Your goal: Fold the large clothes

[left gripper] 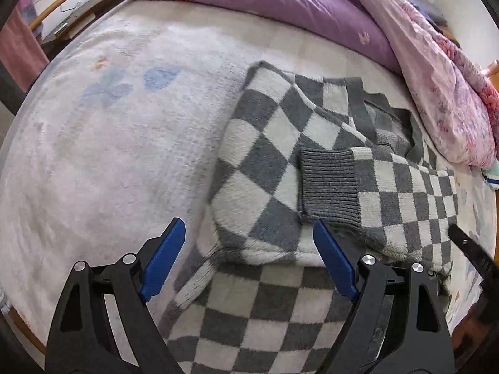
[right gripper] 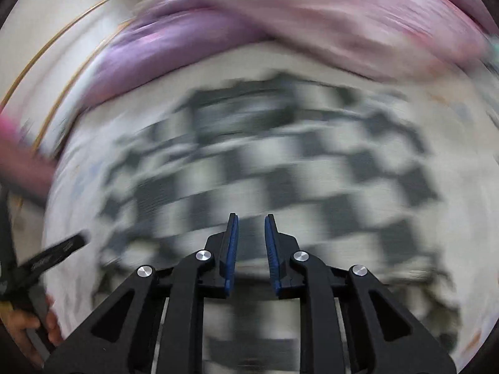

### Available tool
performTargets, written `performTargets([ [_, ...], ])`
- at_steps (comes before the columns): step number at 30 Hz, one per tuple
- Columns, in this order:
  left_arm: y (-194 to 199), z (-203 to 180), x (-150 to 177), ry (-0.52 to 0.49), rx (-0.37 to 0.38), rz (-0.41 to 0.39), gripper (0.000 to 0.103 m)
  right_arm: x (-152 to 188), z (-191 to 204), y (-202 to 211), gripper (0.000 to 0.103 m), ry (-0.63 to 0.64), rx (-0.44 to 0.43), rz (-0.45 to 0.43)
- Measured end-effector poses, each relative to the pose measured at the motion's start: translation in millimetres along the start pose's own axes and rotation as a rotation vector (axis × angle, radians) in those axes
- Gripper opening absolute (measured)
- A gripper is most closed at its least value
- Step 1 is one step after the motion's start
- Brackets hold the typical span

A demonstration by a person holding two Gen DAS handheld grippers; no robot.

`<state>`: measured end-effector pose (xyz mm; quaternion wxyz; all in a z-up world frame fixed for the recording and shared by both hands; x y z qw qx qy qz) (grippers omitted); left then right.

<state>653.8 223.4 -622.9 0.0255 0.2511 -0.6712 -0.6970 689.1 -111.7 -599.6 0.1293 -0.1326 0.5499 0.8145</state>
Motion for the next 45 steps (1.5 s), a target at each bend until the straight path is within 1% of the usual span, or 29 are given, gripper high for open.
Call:
performTargets([
  [2,-5.7,-4.2,-6.8,-0.010,-0.012,0.002,0.085,-3.4,-45.1,0.0,0.016,-0.090,0.052,0.006],
  [3,-9.3,-5.9,-10.5,-0.013,-0.011,0.010,0.085,-2.3,-72.2,-8.4,0.016,-0.143,0.084,0.048],
  [4,-12.9,-6.4,-14.3,-0.008,-0.011,0.020,0.085,3.7,-91.2,-20.1,0.014,-0.193,0.088,0.098],
  [5,-15.8,-7.0,-18.0,-0.004,-0.012,0.027,0.085,10.2,-101.8,-29.9,0.013,-0.233,0.069,0.133],
  [6,-19.7,-8.8,-23.3,-0.006,-0.010,0.036,0.085,16.7,-115.0,-45.4,0.013,-0.283,0.029,0.195],
  [7,-22.8,-10.5,-28.5,-0.009,-0.012,0.043,0.085,16.0,-119.4,-46.5,0.013,-0.294,0.014,0.189],
  [9,-28.3,-12.8,-40.6,-0.005,-0.004,0.058,0.085,8.9,-115.7,-44.7,0.016,-0.277,0.030,0.214],
  [10,-30.2,-13.4,-49.3,0.005,-0.001,0.061,0.085,1.4,-110.2,-38.5,0.019,-0.271,0.029,0.209],
  [12,-32.7,-16.3,-65.7,0.004,0.003,0.060,0.085,-21.7,-98.5,-22.7,0.027,-0.244,0.000,0.143],
  [13,-34.8,-17.9,-76.7,-0.001,-0.002,0.059,0.086,-32.6,-98.5,-18.4,0.040,-0.236,0.006,0.123],
  [14,-37.4,-18.8,-88.5,-0.001,-0.002,0.061,0.086,-43.1,-97.3,-15.3,0.045,-0.227,0.006,0.106],
  [17,-47.4,-20.7,-118.9,0.006,-0.007,0.071,0.086,-82.4,-100.2,-18.0,0.047,-0.177,0.028,0.078],
  [20,-62.1,-21.0,-148.9,0.001,-0.046,0.066,0.086,-114.7,-109.1,-29.0,0.049,-0.135,0.088,0.071],
  [21,-69.3,-21.4,-159.2,0.007,-0.035,0.075,0.086,-125.1,-114.2,-36.0,0.050,-0.133,0.098,0.075],
  [22,-75.6,-22.1,-166.5,0.015,-0.018,0.081,0.086,-129.5,-118.1,-41.4,0.050,-0.136,0.109,0.078],
  [24,-90.2,-22.5,-177.5,0.006,-0.045,0.094,0.086,-140.8,-126.9,-56.8,0.051,-0.118,0.172,0.082],
  [26,-104.8,-23.5,-183.5,-0.016,-0.075,0.115,0.086,-138.4,-138.0,-72.7,0.052,-0.078,0.237,0.118],
  [27,-114.8,-25.1,-185.9,-0.027,-0.075,0.132,0.086,-136.2,-145.3,-81.0,0.052,-0.088,0.254,0.130],
  [28,-120.1,-25.6,-186.0,-0.033,-0.078,0.138,0.086,-135.3,-151.9,-86.1,0.052,-0.107,0.251,0.125],
  [30,-131.8,-27.4,-185.7,-0.052,-0.093,0.151,0.086,-136.9,-159.8,-88.3,0.055,-0.136,0.230,0.076],
  [33,-145.8,-28.7,-183.0,-0.054,-0.087,0.167,0.085,-139.0,-167.2,-96.5,0.061,-0.130,0.190,0.029],
  [37,-155.4,-31.4,-180.6,-0.061,-0.083,0.166,0.085,-138.3,-174.4,-115.8,0.064,-0.119,0.090,0.049],
  [39,-156.4,-35.9,-181.2,-0.087,-0.081,0.144,0.078,-139.0,-178.2,-117.3,0.062,-0.109,0.071,0.036],
  [40,-155.7,-39.1,-181.7,-0.104,-0.074,0.134,0.067,-139.6,-180.4,-117.1,0.052,-0.102,0.059,0.023],
  [41,-153.2,-44.4,-180.8,-0.123,-0.062,0.118,0.044,-140.7,-182.7,-115.6,0.037,-0.096,0.058,0.011],
  [42,-149.4,-52.2,-179.6,-0.146,-0.030,0.105,0.033,-140.8,-185.1,-112.8,0.030,-0.096,0.044,-0.003],
  [43,-147.1,-57.6,-179.6,-0.162,-0.045,0.095,0.023,-140.9,-186.3,-109.7,0.027,-0.102,0.025,-0.008],
  [44,-143.1,-60.9,-178.4,-0.177,-0.066,0.078,0.019,-141.2,-186.3,-106.9,0.026,-0.101,0.018,-0.016],
  [45,-136.5,-63.1,-176.5,-0.183,-0.075,0.056,0.018,-142.3,-184.5,-101.7,0.025,-0.093,0.012,-0.031],
])
Point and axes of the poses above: each gripper's, at about its wrist camera, not at the fingertips, and y roughly against the way its jaws point, z to its left, x to its underside, the point moved 4 cm from there along -y, roughly the way its jaws point, and after that the axes turned 5 degrees about -x, right-handed, at the moved point
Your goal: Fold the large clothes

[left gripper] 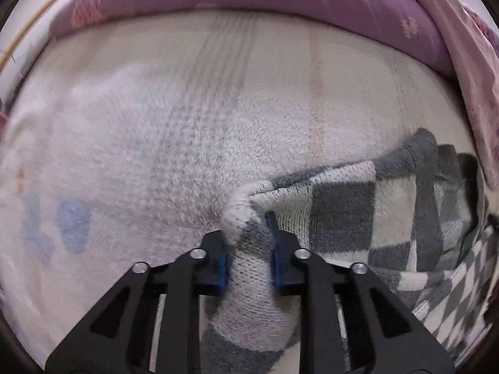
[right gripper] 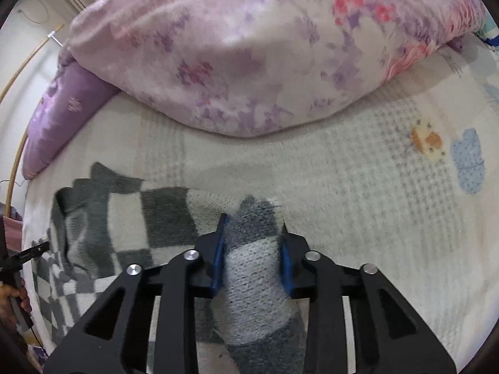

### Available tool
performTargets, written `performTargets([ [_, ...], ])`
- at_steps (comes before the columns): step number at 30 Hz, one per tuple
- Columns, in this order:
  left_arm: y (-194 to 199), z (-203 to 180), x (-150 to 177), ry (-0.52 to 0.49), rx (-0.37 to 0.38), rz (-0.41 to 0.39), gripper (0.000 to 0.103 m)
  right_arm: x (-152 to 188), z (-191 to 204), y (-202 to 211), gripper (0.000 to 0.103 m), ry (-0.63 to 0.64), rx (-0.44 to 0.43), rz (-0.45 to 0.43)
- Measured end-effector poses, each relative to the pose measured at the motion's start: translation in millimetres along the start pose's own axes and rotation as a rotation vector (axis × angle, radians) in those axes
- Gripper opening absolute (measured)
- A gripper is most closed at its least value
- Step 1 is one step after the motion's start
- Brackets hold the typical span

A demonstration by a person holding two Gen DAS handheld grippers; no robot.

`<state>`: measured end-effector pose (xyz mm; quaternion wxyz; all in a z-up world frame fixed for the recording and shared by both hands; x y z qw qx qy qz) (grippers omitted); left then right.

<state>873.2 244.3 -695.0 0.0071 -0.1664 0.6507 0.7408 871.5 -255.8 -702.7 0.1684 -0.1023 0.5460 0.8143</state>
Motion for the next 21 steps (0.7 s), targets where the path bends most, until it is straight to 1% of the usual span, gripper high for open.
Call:
performTargets([
  [3,29.3,0.1,7.3,0.013,0.012,-0.073,0.017,-1.6,8.0,32.1,0.024,0.025,-0.043,-0.060],
  [6,69.6,0.6,20.4,0.006,0.027,-0.149,0.016,1.1,22.3,65.0,0.023,0.052,-0.073,-0.104],
  [8,99.4,2.2,33.1,0.007,0.041,-0.195,0.016,8.3,34.0,94.4,0.023,0.085,-0.097,-0.135],
  [10,132.0,3.1,50.9,0.002,0.042,-0.244,0.016,22.3,44.7,125.0,0.023,0.126,-0.100,-0.164],
  [11,139.3,8.4,53.4,0.002,0.043,-0.255,0.016,30.2,48.7,138.6,0.022,0.144,-0.100,-0.174],
  [12,156.4,11.4,66.3,0.010,0.054,-0.277,0.016,37.4,53.8,146.5,0.022,0.157,-0.097,-0.182],
  [14,174.8,9.9,83.8,0.021,0.061,-0.294,0.016,60.8,55.0,175.3,0.022,0.172,-0.103,-0.187],
  [15,187.0,15.4,98.0,0.031,0.072,-0.300,0.016,67.9,53.4,185.5,0.022,0.174,-0.103,-0.185],
  [17,206.7,25.5,126.7,0.058,0.094,-0.303,0.016,96.3,50.0,206.0,0.022,0.165,-0.107,-0.183],
  [18,218.0,29.5,138.5,0.066,0.097,-0.303,0.016,112.7,43.9,220.2,0.021,0.159,-0.108,-0.180],
  [21,239.3,38.5,192.9,0.105,0.094,-0.288,0.016,153.3,32.2,247.9,0.020,0.139,-0.106,-0.155],
])
Point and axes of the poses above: each gripper's, at about its wrist camera, not at the fingertips, and y roughly against the way its jaws point, z to its left, x to its underside, the point moved 4 cm from there along -y, roughly the way its jaws point, and after that the axes turned 5 degrees about -x, right-handed, at the moved point
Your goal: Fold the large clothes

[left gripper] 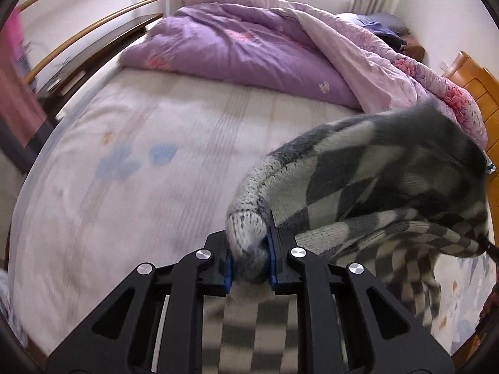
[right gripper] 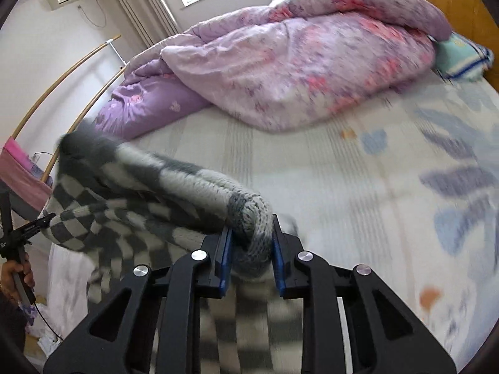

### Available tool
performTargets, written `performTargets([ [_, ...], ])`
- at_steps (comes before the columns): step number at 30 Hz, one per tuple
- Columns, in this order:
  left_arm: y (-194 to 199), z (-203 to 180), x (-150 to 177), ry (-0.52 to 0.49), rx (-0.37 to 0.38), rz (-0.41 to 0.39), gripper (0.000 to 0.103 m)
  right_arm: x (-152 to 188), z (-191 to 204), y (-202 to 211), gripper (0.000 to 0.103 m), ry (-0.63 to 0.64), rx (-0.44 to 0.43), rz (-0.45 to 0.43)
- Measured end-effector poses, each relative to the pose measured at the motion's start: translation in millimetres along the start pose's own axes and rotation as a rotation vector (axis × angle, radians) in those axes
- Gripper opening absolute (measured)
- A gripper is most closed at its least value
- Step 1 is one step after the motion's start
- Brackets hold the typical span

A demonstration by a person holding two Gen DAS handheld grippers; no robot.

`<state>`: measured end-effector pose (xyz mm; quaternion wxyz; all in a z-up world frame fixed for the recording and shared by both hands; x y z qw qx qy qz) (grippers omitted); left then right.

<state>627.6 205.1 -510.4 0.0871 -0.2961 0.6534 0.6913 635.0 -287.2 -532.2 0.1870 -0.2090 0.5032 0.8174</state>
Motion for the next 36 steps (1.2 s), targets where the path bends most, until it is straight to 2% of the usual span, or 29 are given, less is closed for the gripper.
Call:
performTargets([
  [2,20.6,12.9,39.7,0.056,0.001,0.027,0.016,33.0,-2.6,23.2,0.020,0.005,0.020,0.034],
  [6,36.3,36.0,115.0,0.150,-0.011,0.095,0.016,88.2,-17.3,48.8,0.016,-0.019,0.074,0.107],
  [7,37.9,42.1,140.0,0.184,-0.012,0.128,0.016,105.5,-24.4,52.7,0.011,-0.039,0.093,0.137],
  [8,37.7,46.7,156.7,0.206,-0.007,0.154,0.016,123.3,-32.9,56.1,0.000,-0.057,0.130,0.161],
  [9,34.8,50.2,183.8,0.229,0.000,0.195,0.016,140.2,-45.5,59.7,0.000,-0.094,0.176,0.172],
  [11,22.6,51.4,231.3,0.233,0.013,0.279,0.021,168.7,-66.9,61.5,0.001,-0.191,0.204,0.212],
  [13,15.5,55.9,262.4,0.252,0.023,0.338,0.029,193.1,-78.9,65.8,0.005,-0.263,0.241,0.227],
  [15,20.4,67.2,280.0,0.316,0.052,0.348,0.048,210.2,-75.7,72.6,0.005,-0.391,0.143,0.187],
  [16,26.9,75.0,284.3,0.364,0.076,0.333,0.065,216.2,-72.1,74.1,0.007,-0.446,0.104,0.168],
  [18,40.9,86.3,286.3,0.426,0.121,0.278,0.068,227.1,-62.3,74.3,0.015,-0.556,0.046,0.125],
  [19,44.7,88.3,286.3,0.445,0.148,0.276,0.069,230.3,-57.4,71.0,0.020,-0.607,0.001,0.104],
  [21,45.8,82.6,283.4,0.462,0.221,0.288,0.070,231.7,-52.7,62.3,0.035,-0.683,-0.048,0.075],
  [22,44.9,77.4,279.3,0.454,0.239,0.288,0.070,233.8,-52.5,54.8,0.048,-0.731,-0.060,0.063],
  [24,43.4,61.8,274.8,0.464,0.296,0.273,0.071,232.6,-54.2,42.9,0.048,-0.804,-0.094,0.011],
  [25,40.0,54.0,272.5,0.484,0.321,0.273,0.078,231.5,-55.8,35.7,0.048,-0.838,-0.113,-0.006],
  [27,24.7,42.6,267.7,0.522,0.351,0.292,0.082,229.0,-62.7,17.9,0.048,-0.894,-0.126,-0.003],
  [29,6.7,38.5,269.1,0.536,0.310,0.316,0.081,226.6,-67.9,2.3,0.049,-0.922,-0.135,0.005],
  [30,-6.0,36.6,270.9,0.546,0.288,0.340,0.080,224.6,-68.2,-3.4,0.046,-0.925,-0.166,0.002],
  [31,-15.1,35.6,271.0,0.556,0.294,0.346,0.072,221.8,-67.2,-6.4,0.034,-0.915,-0.178,0.002],
  [32,-19.3,34.8,269.7,0.550,0.296,0.342,0.046,217.4,-65.0,-7.4,0.019,-0.888,-0.154,0.012],
  [33,-23.4,31.8,266.0,0.512,0.291,0.353,0.030,212.9,-61.3,-5.7,0.012,-0.860,-0.149,0.019],
  [34,-23.2,29.2,263.2,0.481,0.289,0.359,0.013,209.7,-58.2,-2.6,0.012,-0.835,-0.139,0.022],
  [36,-12.3,24.4,254.9,0.406,0.267,0.338,0.012,199.6,-44.3,14.1,0.011,-0.740,-0.102,0.029],
])
Point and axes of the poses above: each gripper's, at about its wrist camera, not at the fingertips, and y roughly against the way its jaws point, z to its left, x to its underside, the point moved 4 cm from there along -y, roughly the way its jaws point, and after that the axes turned 5 degrees about -x, right-handed, at the moved point
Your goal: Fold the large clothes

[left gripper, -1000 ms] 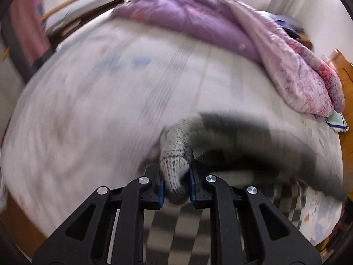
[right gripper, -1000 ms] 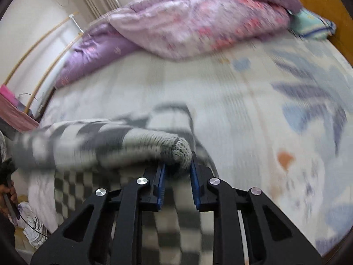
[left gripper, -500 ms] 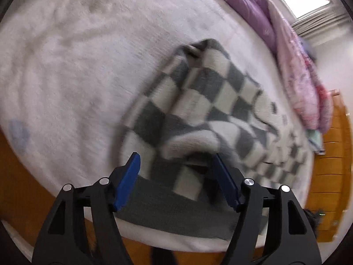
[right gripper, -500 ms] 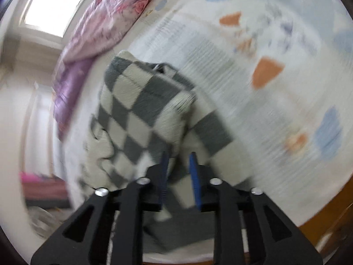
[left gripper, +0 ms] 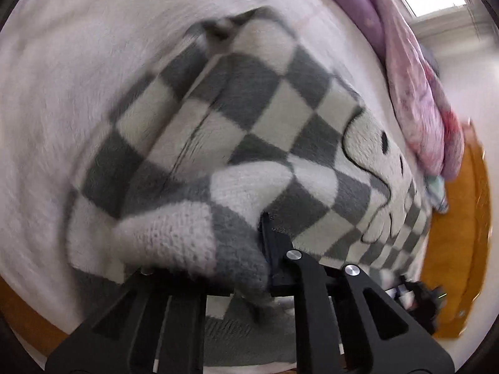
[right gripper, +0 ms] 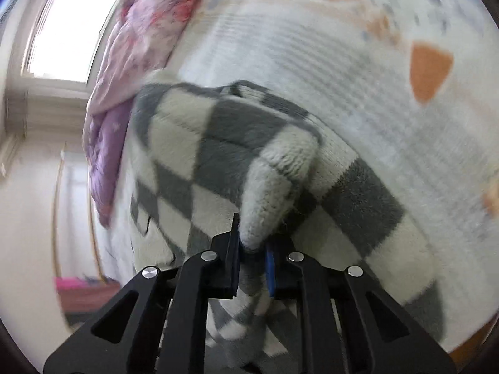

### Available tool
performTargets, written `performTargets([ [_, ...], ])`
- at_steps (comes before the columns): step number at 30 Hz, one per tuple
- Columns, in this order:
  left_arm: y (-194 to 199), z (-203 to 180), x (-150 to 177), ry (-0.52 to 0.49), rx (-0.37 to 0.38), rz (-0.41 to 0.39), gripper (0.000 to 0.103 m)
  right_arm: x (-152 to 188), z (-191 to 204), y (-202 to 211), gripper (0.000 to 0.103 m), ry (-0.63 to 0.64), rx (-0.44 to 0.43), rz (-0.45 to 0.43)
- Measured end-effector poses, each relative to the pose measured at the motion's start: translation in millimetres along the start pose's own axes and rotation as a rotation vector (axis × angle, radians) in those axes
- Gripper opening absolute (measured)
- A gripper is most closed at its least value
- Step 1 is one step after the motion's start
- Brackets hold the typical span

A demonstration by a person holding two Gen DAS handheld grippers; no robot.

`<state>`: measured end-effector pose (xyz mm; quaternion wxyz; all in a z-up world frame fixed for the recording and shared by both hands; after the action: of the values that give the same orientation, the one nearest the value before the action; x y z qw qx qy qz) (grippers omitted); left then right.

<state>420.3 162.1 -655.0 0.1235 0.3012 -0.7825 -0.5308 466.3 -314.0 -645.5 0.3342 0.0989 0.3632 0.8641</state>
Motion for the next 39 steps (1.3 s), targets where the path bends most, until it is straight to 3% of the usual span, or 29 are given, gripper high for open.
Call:
performTargets([
  [5,40.6,6.9,10.5,-0.052,0.014,-0.036,0.012,25.0,15.6,48.4,0.011,0.101,0.027,-0.011],
  [7,44.5,18.5,21.4,-0.080,-0.024,-0.028,0.013,39.2,6.5,57.4,0.011,0.109,0.067,0.011],
  [11,17.0,41.2,40.5,-0.075,-0.117,0.041,0.019,61.9,-29.0,34.0,0.011,0.138,0.205,0.082],
  [13,2.0,56.2,48.6,-0.040,-0.152,0.069,0.019,67.3,-49.1,20.0,0.011,0.074,0.236,0.109],
  [16,-2.4,65.3,48.2,-0.020,-0.133,0.074,0.020,73.0,-49.8,7.3,0.012,0.127,0.307,0.121],
  [18,-2.3,63.3,45.7,-0.043,-0.139,0.082,0.021,71.8,-45.0,4.2,0.015,0.112,0.300,0.136],
  [21,6.5,59.6,43.9,-0.031,-0.087,0.101,0.041,66.0,-18.9,20.2,0.027,0.190,0.374,0.088],
  [23,23.0,55.8,39.1,-0.043,-0.079,0.050,0.067,68.5,5.9,34.1,0.032,0.271,0.433,0.048],
  [25,39.3,58.0,36.8,-0.044,-0.061,0.008,0.074,74.8,32.5,43.0,0.032,0.347,0.491,0.009],
  [27,51.2,64.2,34.2,-0.027,-0.066,-0.018,0.074,86.8,64.7,37.5,0.031,0.435,0.444,-0.002],
  [28,55.5,68.9,31.8,-0.009,-0.066,-0.034,0.074,95.5,88.9,26.3,0.026,0.501,0.397,0.001],
  [29,56.9,73.7,30.6,0.004,-0.071,-0.038,0.075,99.8,112.8,10.8,0.016,0.558,0.363,0.010],
  [33,51.1,99.8,29.9,0.053,-0.126,-0.007,0.077,113.7,190.8,-76.7,0.003,0.753,0.213,0.086],
  [36,39.8,113.2,29.0,0.073,-0.132,0.013,0.085,112.6,207.7,-149.5,0.003,0.796,0.245,0.150],
  [39,31.1,116.4,29.7,0.092,-0.116,0.029,0.087,106.6,177.7,-207.8,0.000,0.780,0.352,0.230],
])
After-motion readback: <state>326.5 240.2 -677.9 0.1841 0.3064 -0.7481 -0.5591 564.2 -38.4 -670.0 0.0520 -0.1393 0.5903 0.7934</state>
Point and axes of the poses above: each gripper's, at about its wrist camera, not at the fingertips, and y roughly against the way its jaws point, z to its left, x to its underside, the point moved 4 cm from there along -y, roughly the way its jaws point, and after that the axes turned 5 degrees about -x, right-handed, at the moved point
